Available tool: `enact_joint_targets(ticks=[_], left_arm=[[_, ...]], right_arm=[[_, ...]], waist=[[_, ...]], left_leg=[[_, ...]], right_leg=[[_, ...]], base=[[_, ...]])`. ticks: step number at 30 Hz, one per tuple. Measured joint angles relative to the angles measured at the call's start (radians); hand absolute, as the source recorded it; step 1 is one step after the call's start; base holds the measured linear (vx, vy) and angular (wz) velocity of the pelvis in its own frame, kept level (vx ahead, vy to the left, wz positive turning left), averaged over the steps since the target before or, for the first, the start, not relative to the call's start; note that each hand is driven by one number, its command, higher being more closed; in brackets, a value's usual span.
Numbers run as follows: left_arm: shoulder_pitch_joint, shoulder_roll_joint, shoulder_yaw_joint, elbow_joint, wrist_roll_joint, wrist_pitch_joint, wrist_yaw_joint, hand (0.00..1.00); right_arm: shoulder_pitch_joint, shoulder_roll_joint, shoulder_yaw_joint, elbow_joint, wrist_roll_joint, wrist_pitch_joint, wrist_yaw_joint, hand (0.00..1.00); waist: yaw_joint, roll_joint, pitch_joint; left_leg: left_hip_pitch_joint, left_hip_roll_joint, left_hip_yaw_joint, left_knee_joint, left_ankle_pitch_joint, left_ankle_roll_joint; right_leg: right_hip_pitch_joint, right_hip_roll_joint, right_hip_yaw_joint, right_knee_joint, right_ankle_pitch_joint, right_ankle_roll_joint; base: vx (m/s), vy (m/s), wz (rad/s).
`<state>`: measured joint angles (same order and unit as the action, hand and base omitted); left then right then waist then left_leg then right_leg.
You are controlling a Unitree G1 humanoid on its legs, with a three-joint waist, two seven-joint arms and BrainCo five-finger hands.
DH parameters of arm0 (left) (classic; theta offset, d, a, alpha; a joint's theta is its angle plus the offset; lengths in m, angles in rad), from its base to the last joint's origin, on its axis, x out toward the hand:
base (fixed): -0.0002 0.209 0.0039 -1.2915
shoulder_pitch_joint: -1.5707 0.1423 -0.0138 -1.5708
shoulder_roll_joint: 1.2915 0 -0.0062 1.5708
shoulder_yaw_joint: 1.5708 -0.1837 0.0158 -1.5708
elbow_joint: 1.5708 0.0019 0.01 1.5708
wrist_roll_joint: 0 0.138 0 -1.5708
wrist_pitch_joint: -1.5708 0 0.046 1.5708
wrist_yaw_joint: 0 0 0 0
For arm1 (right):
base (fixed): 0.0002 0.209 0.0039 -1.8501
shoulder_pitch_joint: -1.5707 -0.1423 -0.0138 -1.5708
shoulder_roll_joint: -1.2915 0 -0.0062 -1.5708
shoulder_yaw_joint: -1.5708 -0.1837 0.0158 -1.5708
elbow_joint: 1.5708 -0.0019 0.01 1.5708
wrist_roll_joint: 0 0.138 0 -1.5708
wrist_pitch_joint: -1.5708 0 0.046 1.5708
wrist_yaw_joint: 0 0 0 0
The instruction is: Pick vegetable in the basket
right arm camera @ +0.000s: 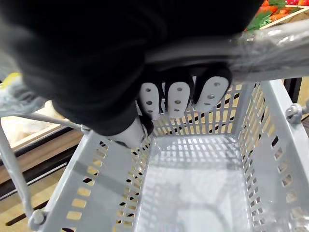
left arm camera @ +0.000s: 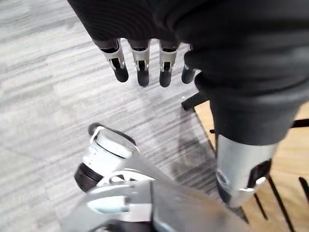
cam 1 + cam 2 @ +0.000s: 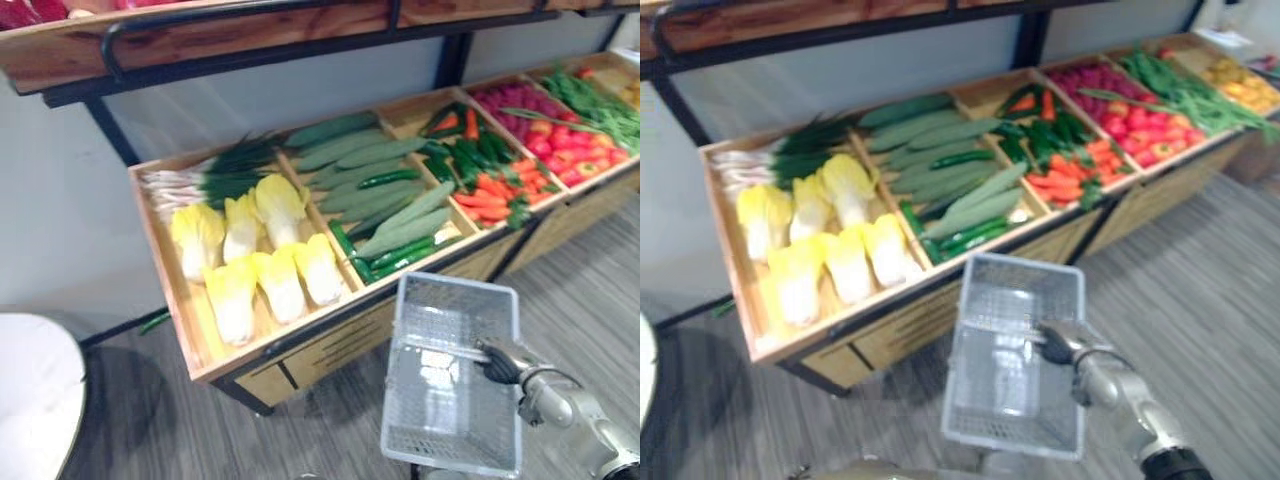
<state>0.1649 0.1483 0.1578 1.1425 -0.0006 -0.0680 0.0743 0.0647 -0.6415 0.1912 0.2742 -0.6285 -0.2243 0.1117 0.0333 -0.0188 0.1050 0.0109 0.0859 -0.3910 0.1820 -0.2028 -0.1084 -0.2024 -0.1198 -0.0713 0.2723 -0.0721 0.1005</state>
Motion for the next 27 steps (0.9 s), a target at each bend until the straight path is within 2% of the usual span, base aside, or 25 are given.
enact_joint_targets(ticks=[2, 3, 5, 6, 8, 10, 13, 16, 20, 23, 24, 27], left_arm=[[0.001, -0.019, 0.045, 0.0, -0.031, 0.003, 0.008, 0.0], [0.009, -0.042, 0.081, -0.002, -0.056, 0.004, 0.015, 0.0], [0.014, -0.044, 0.09, -0.003, -0.065, 0.005, 0.02, 0.0], [0.022, -0.05, 0.111, -0.004, -0.065, 0.006, 0.021, 0.0], [0.03, -0.06, 0.128, -0.004, -0.063, 0.008, 0.027, 0.0], [0.028, -0.062, 0.155, -0.01, -0.037, 0.014, 0.029, 0.0], [0.037, -0.067, 0.201, -0.009, -0.015, 0.018, 0.033, 0.0], [0.041, -0.066, 0.272, -0.011, -0.016, 0.025, 0.052, 0.0], [0.015, -0.057, 0.405, -0.085, -0.039, 0.021, 0.126, 0.0], [-0.012, -0.044, 0.441, -0.232, -0.067, -0.01, 0.202, 0.0], [-0.016, -0.046, 0.436, -0.351, -0.066, -0.02, 0.232, 0.0], [-0.014, -0.059, 0.402, -0.554, -0.047, -0.041, 0.278, 0.0]], right_arm=[[0.014, 0.041, -0.052, 0.023, 0.0, 0.004, -0.002, 1.0], [0.074, 0.102, -0.148, 0.028, 0.002, 0.007, -0.021, 1.0], [0.117, 0.142, -0.215, 0.031, 0.013, 0.011, -0.038, 1.0], [0.156, 0.177, -0.278, 0.044, 0.022, 0.016, -0.043, 1.0], [0.209, 0.222, -0.367, 0.104, 0.042, 0.027, -0.046, 1.0], [0.242, 0.248, -0.41, 0.169, 0.043, 0.042, -0.046, 1.0], [0.264, 0.256, -0.445, 0.249, 0.039, 0.057, -0.048, 1.0], [0.269, 0.254, -0.526, 0.364, 0.039, 0.059, -0.072, 1.0], [0.253, 0.258, -0.621, 0.568, 0.045, 0.089, -0.112, 1.0], [0.244, 0.267, -0.671, 0.678, 0.056, 0.11, -0.129, 1.0], [0.241, 0.282, -0.695, 0.7, 0.062, 0.115, -0.131, 1.0], [0.233, 0.301, -0.705, 0.719, 0.081, 0.113, -0.153, 1.0]], waist=[[-0.005, 0.002, -0.002], [-0.009, -0.002, -0.002], [-0.025, -0.005, -0.001], [-0.049, -0.018, 0.003], [-0.064, -0.008, -0.002], [-0.068, -0.005, -0.004], [-0.068, -0.003, -0.016], [-0.086, 0.007, -0.03], [-0.086, 0.034, -0.054], [-0.084, 0.053, -0.057], [-0.084, 0.055, -0.058], [-0.082, 0.05, -0.056]], left_leg=[[-0.012, 0.026, 0.001, -0.021, 0.041, -0.021], [-0.036, 0.045, 0.049, -0.021, 0.082, -0.032], [-0.051, 0.052, 0.126, -0.023, 0.116, -0.025], [-0.062, 0.059, 0.251, -0.024, 0.139, -0.008], [-0.058, 0.092, 0.529, -0.024, 0.142, 0.003], [-0.053, 0.109, 0.665, -0.063, 0.143, 0.006], [-0.056, 0.091, 0.67, -0.134, 0.166, 0.009], [-0.058, 0.073, 0.69, -0.183, 0.177, 0.003], [-0.053, 0.051, 0.69, -0.22, 0.197, 0.009], [-0.036, 0.042, 0.685, -0.245, 0.219, 0.022], [-0.025, 0.041, 0.68, -0.254, 0.223, 0.024], [-0.022, 0.04, 0.674, -0.256, 0.224, 0.025]], right_leg=[[-0.001, 0.015, -0.045, 0.008, -0.017, -0.027], [0.004, 0.015, -0.092, 0.01, -0.029, -0.046], [0.018, 0.002, -0.13, 0.007, -0.034, -0.054], [0.034, -0.018, -0.171, 0.005, -0.039, -0.057], [0.066, -0.025, -0.225, -0.01, -0.041, -0.059], [0.069, -0.022, -0.254, -0.016, -0.052, -0.049], [0.07, -0.019, -0.249, -0.073, -0.019, -0.034], [0.083, -0.019, -0.245, -0.16, 0.037, -0.023], [0.089, -0.023, -0.234, -0.198, 0.059, -0.018], [0.103, -0.024, -0.238, -0.207, 0.073, -0.013], [0.112, -0.024, -0.245, -0.207, 0.073, -0.013], [0.121, -0.023, -0.252, -0.214, 0.073, -0.013]], base=[[0.1, -0.369, 0.66], [0.09, -0.318, 0.68], [0.07, -0.23, 0.79], [0.02, -0.095, 0.92], [-0.02, -0.053, 0.84], [-0.1, 0.017, 0.53], [-0.12, 0.064, 0.08], [-0.02, 0.085, -0.01], [0.06, 0.066, 0.02], [0.12, 0.024, 0.04], [0.11, 0.007, 0.11], [0.08, 0.004, 0.08]])
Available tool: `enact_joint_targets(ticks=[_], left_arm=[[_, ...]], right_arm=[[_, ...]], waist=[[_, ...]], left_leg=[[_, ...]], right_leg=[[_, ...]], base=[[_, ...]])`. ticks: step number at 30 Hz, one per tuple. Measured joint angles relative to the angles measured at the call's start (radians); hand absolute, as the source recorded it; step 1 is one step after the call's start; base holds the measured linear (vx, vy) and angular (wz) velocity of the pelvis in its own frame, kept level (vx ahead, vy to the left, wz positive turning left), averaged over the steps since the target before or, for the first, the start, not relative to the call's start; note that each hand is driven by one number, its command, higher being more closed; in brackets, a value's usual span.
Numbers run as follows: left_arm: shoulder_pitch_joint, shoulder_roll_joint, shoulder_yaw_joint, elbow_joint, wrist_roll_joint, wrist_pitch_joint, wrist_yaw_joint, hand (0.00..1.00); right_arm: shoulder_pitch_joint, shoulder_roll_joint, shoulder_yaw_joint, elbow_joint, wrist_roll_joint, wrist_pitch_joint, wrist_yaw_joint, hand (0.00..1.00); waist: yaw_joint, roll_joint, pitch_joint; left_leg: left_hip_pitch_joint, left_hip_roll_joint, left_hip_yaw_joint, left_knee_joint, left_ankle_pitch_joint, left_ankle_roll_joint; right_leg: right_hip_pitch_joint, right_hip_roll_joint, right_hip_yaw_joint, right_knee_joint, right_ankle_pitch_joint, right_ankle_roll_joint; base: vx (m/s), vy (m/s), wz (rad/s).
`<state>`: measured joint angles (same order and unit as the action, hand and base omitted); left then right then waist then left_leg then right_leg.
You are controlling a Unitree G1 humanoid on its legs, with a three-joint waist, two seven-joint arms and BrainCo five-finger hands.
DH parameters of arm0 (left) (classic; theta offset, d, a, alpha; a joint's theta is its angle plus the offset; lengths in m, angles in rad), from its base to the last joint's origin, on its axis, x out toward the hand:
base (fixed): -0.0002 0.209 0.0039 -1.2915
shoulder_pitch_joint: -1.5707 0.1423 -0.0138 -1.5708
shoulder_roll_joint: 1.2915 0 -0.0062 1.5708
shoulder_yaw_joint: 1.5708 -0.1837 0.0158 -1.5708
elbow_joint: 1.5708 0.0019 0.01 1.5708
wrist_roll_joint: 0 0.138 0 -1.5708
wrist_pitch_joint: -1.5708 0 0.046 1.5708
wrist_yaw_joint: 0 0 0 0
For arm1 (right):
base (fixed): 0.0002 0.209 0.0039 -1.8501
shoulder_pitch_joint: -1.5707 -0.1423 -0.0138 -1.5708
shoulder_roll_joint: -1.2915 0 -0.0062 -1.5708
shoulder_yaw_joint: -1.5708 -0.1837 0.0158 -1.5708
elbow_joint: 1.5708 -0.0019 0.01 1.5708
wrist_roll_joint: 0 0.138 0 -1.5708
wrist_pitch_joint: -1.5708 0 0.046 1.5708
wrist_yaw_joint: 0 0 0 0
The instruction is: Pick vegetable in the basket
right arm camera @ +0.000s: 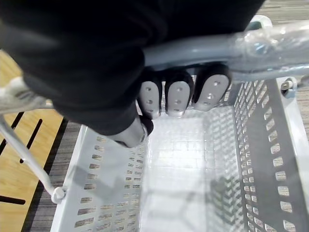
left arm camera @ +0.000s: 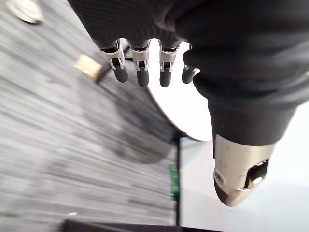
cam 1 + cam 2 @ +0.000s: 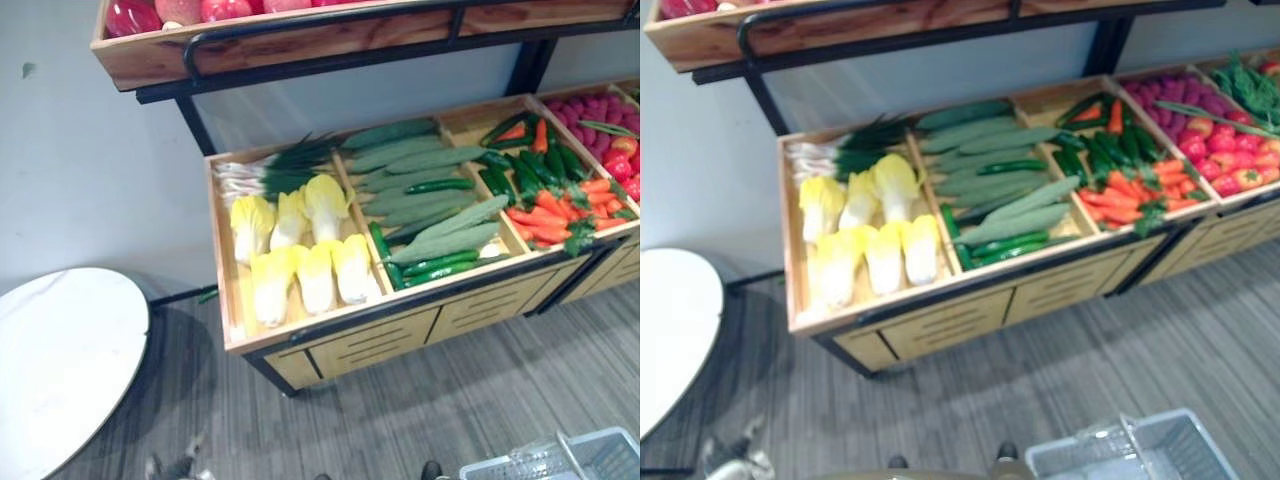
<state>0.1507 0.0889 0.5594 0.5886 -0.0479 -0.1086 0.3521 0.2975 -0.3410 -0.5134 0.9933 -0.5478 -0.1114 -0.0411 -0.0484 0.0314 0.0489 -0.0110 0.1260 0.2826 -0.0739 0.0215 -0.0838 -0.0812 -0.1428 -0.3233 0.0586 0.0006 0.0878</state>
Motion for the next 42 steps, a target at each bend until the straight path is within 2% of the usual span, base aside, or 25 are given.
enact_joint_targets(ticks=[1, 4, 8, 12, 18, 20, 23, 27, 33, 35, 42], left_arm=[[0.002, -0.02, -0.029, -0.12, 0.038, -0.008, 0.015, 0.0], [0.015, -0.058, -0.11, -0.323, 0.131, -0.016, 0.049, 0.0], [0.015, -0.068, -0.206, -0.476, 0.221, -0.022, 0.076, 0.0], [0.01, -0.068, -0.23, -0.521, 0.263, -0.032, 0.083, 0.0], [-0.018, -0.057, -0.279, -0.521, 0.267, -0.033, 0.114, 0.0], [-0.053, -0.034, -0.287, -0.514, 0.3, -0.032, 0.125, 0.0], [-0.102, -0.001, -0.286, -0.472, 0.324, -0.032, 0.153, 0.0], [-0.169, 0.032, -0.278, -0.403, 0.334, -0.003, 0.183, 0.0], [-0.275, 0.069, -0.234, -0.256, 0.328, 0.021, 0.229, 0.0], [-0.287, 0.086, -0.2, -0.208, 0.324, 0.028, 0.24, 0.0], [-0.3, 0.091, -0.191, -0.125, 0.322, 0.049, 0.263, 0.0]], right_arm=[[-0.008, 0.013, -0.001, 0.0, 0.007, -0.002, -0.007, 1.0], [-0.022, 0.048, -0.001, -0.005, 0.008, -0.003, -0.027, 1.0], [-0.023, 0.09, 0.008, -0.034, 0.008, -0.01, -0.04, 1.0], [-0.039, 0.091, 0.032, -0.036, 0.007, -0.022, -0.04, 1.0], [-0.045, 0.083, 0.091, -0.036, 0.006, -0.023, -0.042, 1.0], [-0.06, 0.083, 0.105, -0.035, 0.005, -0.023, -0.041, 1.0], [-0.075, 0.075, 0.138, -0.035, 0.004, -0.023, -0.041, 1.0], [-0.11, 0.064, 0.17, -0.036, 0.003, -0.025, -0.041, 1.0], [-0.12, 0.059, 0.198, -0.037, 0.003, -0.029, -0.043, 1.0], [-0.131, 0.045, 0.227, -0.038, 0.002, -0.034, -0.043, 1.0], [-0.132, 0.04, 0.249, -0.04, 0.002, -0.034, -0.052, 1.0]], waist=[[0.002, -0.001, 0.001], [0.008, -0.006, 0.004], [0.02, -0.015, 0.009], [0.02, -0.016, 0.008], [0.016, -0.022, 0.005], [-0.004, -0.026, 0.006], [-0.006, -0.025, 0.0], [-0.03, -0.033, 0.005], [-0.033, -0.035, 0.007], [-0.034, -0.034, 0.011], [-0.034, -0.033, 0.025]], left_leg=[[0.006, -0.002, -0.002, -0.004, 0.003, 0.004], [0.032, -0.006, 0.0, -0.014, 0.004, 0.005], [0.05, -0.006, 0.01, -0.02, 0.003, 0.005], [0.053, 0.003, 0.035, -0.025, -0.003, -0.001], [0.068, 0.016, 0.065, -0.025, -0.01, -0.009], [0.067, 0.02, 0.068, -0.024, -0.011, -0.011], [0.069, 0.026, 0.094, -0.02, -0.012, -0.013], [0.068, 0.026, 0.112, -0.02, -0.013, -0.014], [0.067, 0.028, 0.137, -0.02, -0.015, -0.017], [0.064, 0.028, 0.153, -0.02, -0.017, -0.019], [0.049, 0.032, 0.169, -0.02, -0.021, -0.025]], right_leg=[[0.0, -0.001, -0.002, -0.002, 0.0, 0.0], [0.024, 0.0, -0.001, -0.004, -0.001, -0.001], [0.034, 0.001, 0.006, -0.005, -0.003, -0.003], [0.033, 0.008, 0.023, -0.009, -0.004, -0.004], [0.031, 0.027, 0.055, -0.018, -0.003, -0.005], [0.03, 0.032, 0.059, -0.023, -0.003, -0.005], [0.013, 0.042, 0.087, -0.023, 0.001, -0.009], [-0.002, 0.05, 0.103, -0.024, 0.003, -0.01], [-0.018, 0.058, 0.131, -0.029, 0.009, -0.016], [-0.033, 0.062, 0.152, -0.03, 0.018, -0.018], [-0.061, 0.063, 0.171, -0.029, 0.025, -0.015]], base=[[0.07, 0.009, 0.03], [0.04, 0.005, 0.01], [-0.01, 0.007, -0.05], [-0.02, -0.001, -0.11], [0.03, -0.023, -0.19], [0.07, -0.025, -0.08], [0.07, -0.022, -0.24], [0.07, -0.024, -0.16], [0.02, -0.017, -0.14], [-0.02, -0.028, -0.31], [-0.02, -0.026, -0.1]])
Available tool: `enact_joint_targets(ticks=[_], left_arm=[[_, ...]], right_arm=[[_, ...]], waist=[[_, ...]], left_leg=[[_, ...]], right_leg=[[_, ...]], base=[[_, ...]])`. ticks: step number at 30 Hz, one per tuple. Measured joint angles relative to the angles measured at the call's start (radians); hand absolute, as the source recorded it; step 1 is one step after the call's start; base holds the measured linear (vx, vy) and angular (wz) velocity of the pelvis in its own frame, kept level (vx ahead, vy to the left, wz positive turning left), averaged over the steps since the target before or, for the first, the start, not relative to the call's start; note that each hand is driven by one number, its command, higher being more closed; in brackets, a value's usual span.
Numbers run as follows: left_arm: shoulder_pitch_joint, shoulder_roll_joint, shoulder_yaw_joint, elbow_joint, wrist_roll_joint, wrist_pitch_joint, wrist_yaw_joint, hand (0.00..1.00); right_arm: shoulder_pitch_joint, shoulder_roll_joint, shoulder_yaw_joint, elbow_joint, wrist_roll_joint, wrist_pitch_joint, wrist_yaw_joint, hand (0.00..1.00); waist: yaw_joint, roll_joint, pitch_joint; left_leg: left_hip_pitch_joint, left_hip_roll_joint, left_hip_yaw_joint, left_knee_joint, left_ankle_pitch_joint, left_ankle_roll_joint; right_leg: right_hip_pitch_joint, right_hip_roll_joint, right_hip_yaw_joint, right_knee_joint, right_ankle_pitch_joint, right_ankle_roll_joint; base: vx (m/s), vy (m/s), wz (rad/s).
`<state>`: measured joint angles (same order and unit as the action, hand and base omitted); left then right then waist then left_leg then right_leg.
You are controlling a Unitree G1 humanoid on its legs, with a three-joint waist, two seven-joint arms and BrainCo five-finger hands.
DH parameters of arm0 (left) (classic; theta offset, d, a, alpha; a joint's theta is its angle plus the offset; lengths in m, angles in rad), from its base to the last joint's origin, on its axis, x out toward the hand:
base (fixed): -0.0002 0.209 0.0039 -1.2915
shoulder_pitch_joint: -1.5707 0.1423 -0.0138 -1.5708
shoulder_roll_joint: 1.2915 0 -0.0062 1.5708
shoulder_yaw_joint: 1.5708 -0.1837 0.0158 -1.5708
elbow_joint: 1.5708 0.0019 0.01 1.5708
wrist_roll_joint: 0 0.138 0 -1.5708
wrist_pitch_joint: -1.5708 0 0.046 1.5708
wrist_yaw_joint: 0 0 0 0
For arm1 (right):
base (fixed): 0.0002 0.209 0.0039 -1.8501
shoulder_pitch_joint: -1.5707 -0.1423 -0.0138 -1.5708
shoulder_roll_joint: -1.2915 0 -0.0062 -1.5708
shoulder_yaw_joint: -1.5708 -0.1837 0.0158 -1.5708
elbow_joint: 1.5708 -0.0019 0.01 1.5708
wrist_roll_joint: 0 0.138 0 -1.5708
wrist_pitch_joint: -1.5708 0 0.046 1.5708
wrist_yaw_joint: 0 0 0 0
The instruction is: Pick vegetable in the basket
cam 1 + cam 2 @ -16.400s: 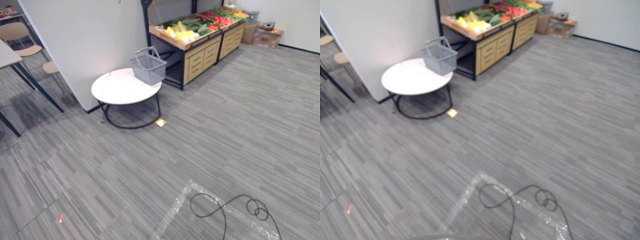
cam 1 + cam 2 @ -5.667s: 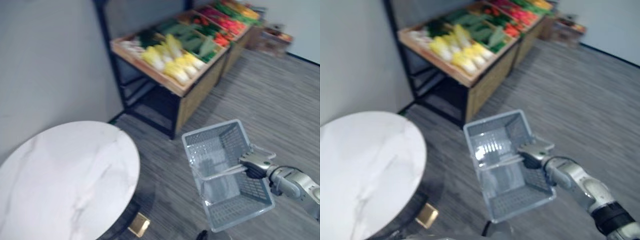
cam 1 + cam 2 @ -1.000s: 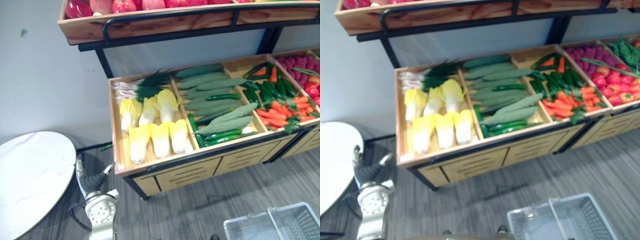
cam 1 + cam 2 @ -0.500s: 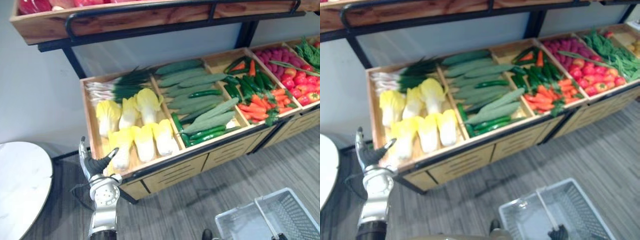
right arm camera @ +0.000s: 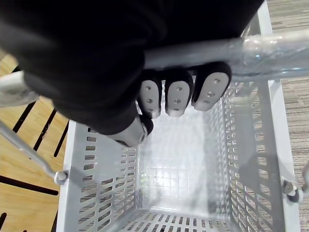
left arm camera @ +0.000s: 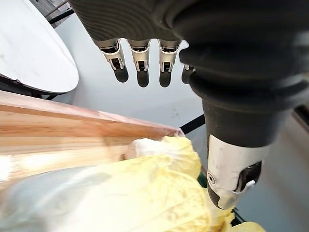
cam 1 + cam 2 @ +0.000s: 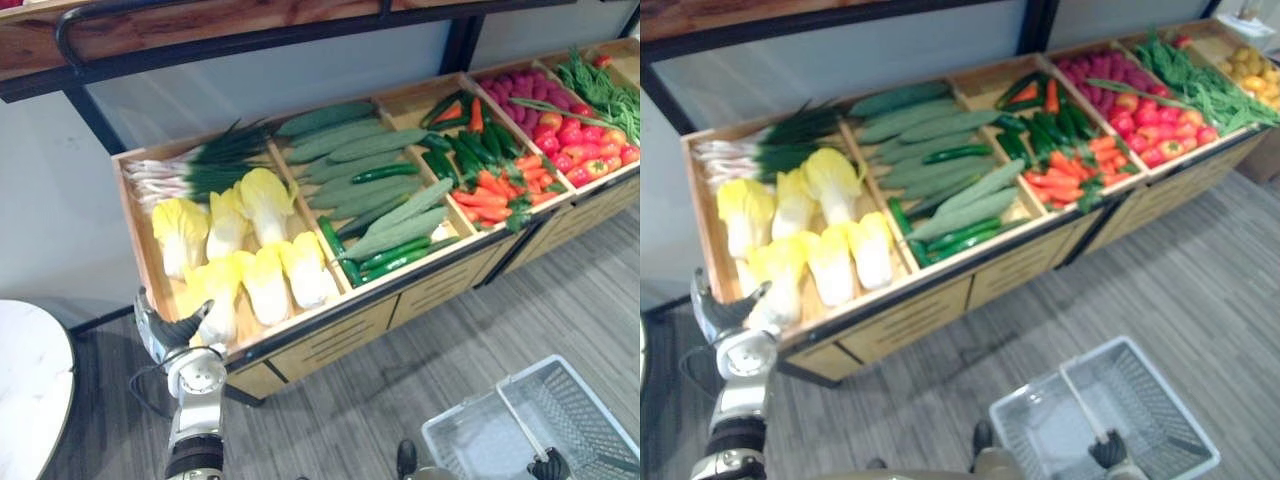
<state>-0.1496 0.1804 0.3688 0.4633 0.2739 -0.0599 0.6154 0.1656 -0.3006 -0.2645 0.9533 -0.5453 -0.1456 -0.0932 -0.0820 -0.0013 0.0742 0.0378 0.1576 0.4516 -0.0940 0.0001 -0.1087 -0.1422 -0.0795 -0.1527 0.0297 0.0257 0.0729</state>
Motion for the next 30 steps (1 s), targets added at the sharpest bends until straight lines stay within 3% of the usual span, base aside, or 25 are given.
enact_joint_targets(ticks=[3, 17, 30], left_arm=[[-0.013, 0.0, 0.002, 0.024, -0.021, 0.022, 0.007, 0.0], [-0.047, 0.0, 0.016, 0.119, -0.026, 0.027, 0.009, 0.0], [-0.1, 0.018, 0.021, 0.222, -0.011, 0.065, 0.006, 0.0]], right_arm=[[-0.007, 0.0, 0.0, 0.0, 0.0, 0.001, -0.012, 1.0], [-0.025, -0.01, 0.039, 0.0, -0.003, -0.012, -0.029, 1.0], [-0.058, -0.039, 0.081, -0.013, -0.002, -0.014, -0.03, 1.0]], waist=[[-0.001, 0.0, 0.014], [0.0, 0.003, 0.045], [0.0, 0.012, 0.079]], left_leg=[[-0.003, -0.001, 0.004, 0.0, 0.0, 0.0], [0.002, -0.003, 0.027, 0.0, -0.004, -0.003], [-0.018, 0.003, 0.063, 0.012, -0.007, -0.008]], right_leg=[[-0.007, 0.0, 0.005, 0.002, 0.001, 0.0], [-0.018, 0.006, 0.03, 0.008, 0.001, 0.0], [-0.066, 0.014, 0.07, 0.03, 0.001, 0.0]], base=[[0.02, -0.024, -0.05], [0.01, -0.017, -0.05], [0.01, -0.028, -0.09]])
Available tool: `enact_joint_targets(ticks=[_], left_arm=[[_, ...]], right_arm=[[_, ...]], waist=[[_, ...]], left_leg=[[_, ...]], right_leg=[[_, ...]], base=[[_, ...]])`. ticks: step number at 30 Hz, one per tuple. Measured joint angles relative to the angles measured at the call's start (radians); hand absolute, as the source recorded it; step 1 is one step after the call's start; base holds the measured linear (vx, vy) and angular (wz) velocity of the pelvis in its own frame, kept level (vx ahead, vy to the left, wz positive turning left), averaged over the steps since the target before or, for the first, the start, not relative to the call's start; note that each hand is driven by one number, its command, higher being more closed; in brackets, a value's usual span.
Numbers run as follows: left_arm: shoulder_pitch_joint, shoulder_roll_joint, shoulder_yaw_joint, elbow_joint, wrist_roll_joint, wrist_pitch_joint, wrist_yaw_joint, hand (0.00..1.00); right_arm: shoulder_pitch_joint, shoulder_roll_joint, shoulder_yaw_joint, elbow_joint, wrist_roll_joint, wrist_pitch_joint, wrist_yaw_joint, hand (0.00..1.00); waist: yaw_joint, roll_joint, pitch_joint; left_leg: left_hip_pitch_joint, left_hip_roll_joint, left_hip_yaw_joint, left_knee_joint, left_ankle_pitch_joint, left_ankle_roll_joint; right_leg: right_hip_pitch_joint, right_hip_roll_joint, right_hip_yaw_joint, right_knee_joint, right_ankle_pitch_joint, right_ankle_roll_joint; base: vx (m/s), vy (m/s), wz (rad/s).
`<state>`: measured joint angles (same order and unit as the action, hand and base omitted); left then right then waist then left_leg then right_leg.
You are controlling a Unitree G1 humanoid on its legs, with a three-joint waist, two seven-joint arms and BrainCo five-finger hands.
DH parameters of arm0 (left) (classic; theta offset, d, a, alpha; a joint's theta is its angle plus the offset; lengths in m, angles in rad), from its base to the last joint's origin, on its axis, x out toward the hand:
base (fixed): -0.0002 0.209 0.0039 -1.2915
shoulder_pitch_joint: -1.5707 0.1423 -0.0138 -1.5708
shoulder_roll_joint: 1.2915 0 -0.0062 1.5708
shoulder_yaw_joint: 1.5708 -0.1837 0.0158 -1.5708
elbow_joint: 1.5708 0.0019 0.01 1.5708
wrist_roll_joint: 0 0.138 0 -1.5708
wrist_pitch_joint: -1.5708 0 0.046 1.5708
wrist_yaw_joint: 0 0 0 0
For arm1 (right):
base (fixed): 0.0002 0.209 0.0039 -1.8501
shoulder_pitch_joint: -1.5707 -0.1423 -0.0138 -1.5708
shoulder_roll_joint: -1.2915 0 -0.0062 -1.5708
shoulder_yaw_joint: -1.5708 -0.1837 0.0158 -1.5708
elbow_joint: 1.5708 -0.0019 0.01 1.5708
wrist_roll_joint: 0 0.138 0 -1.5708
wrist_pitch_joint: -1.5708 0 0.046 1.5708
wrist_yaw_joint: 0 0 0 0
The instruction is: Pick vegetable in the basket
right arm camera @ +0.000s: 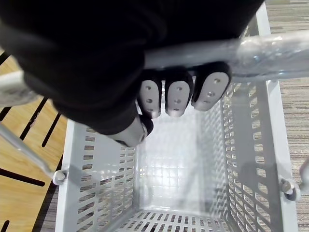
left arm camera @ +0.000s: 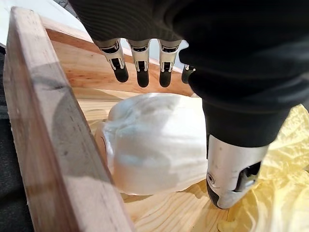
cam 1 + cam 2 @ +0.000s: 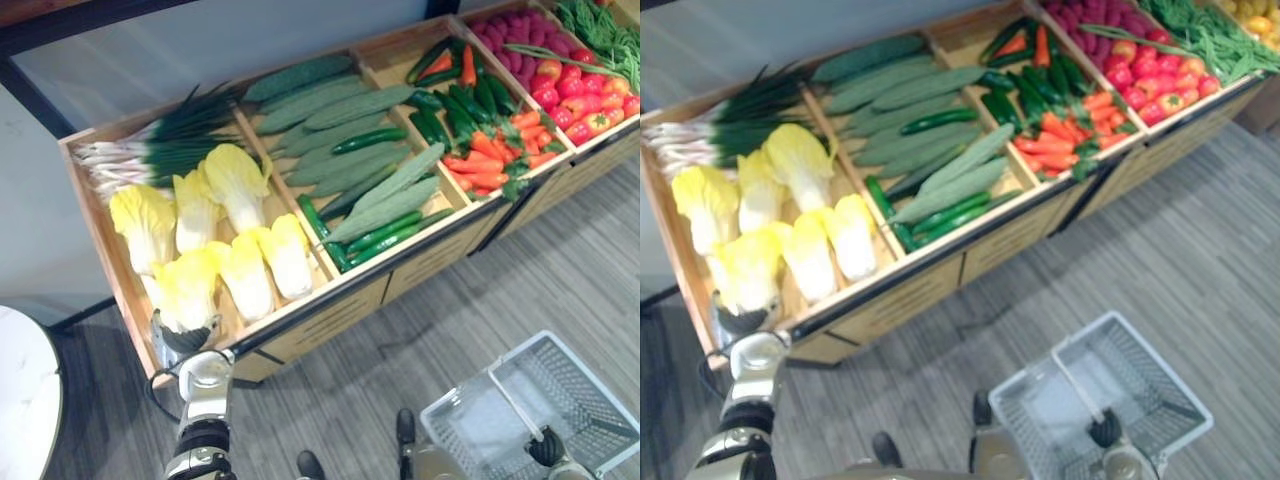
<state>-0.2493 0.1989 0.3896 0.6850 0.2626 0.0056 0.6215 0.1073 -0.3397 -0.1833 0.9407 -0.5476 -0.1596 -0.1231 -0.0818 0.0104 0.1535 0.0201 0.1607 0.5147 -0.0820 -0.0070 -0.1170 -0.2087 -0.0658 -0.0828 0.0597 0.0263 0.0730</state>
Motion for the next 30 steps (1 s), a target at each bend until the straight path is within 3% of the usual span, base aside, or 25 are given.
enact_joint_targets(ticks=[8, 9, 17, 30], left_arm=[[-0.048, 0.044, 0.002, 0.102, 0.074, 0.031, -0.024, 0.0], [-0.062, 0.055, 0.003, 0.12, 0.079, 0.038, -0.036, 1.0], [-0.081, 0.106, 0.011, 0.188, 0.193, 0.067, -0.077, 1.0], [-0.105, 0.119, 0.041, 0.254, 0.185, 0.062, -0.116, 1.0]], right_arm=[[-0.027, -0.029, 0.036, -0.003, 0.003, -0.016, -0.001, 1.0], [-0.031, -0.034, 0.036, -0.003, 0.003, -0.016, -0.001, 1.0], [-0.059, -0.061, 0.075, -0.001, 0.005, -0.022, 0.0, 1.0], [-0.069, -0.066, 0.095, 0.018, 0.003, -0.025, 0.004, 1.0]], waist=[[-0.001, 0.005, 0.015], [0.0, 0.007, 0.022], [0.002, 0.015, 0.028], [-0.001, 0.016, 0.028]], left_leg=[[-0.023, 0.001, 0.027, 0.016, -0.006, -0.001], [-0.023, 0.002, 0.027, 0.017, -0.006, -0.001], [-0.024, 0.006, 0.053, 0.017, -0.007, -0.003], [-0.008, 0.005, 0.052, 0.015, -0.007, -0.003]], right_leg=[[-0.051, 0.002, 0.034, 0.031, 0.0, 0.0], [-0.052, 0.003, 0.034, 0.032, 0.0, 0.0], [-0.067, 0.011, 0.053, 0.039, 0.001, -0.002], [-0.036, 0.009, 0.047, 0.006, 0.021, -0.006]], base=[[-0.01, -0.028, -0.12], [-0.01, -0.038, -0.03], [0.01, -0.027, -0.08], [0.0, -0.008, 0.01]])
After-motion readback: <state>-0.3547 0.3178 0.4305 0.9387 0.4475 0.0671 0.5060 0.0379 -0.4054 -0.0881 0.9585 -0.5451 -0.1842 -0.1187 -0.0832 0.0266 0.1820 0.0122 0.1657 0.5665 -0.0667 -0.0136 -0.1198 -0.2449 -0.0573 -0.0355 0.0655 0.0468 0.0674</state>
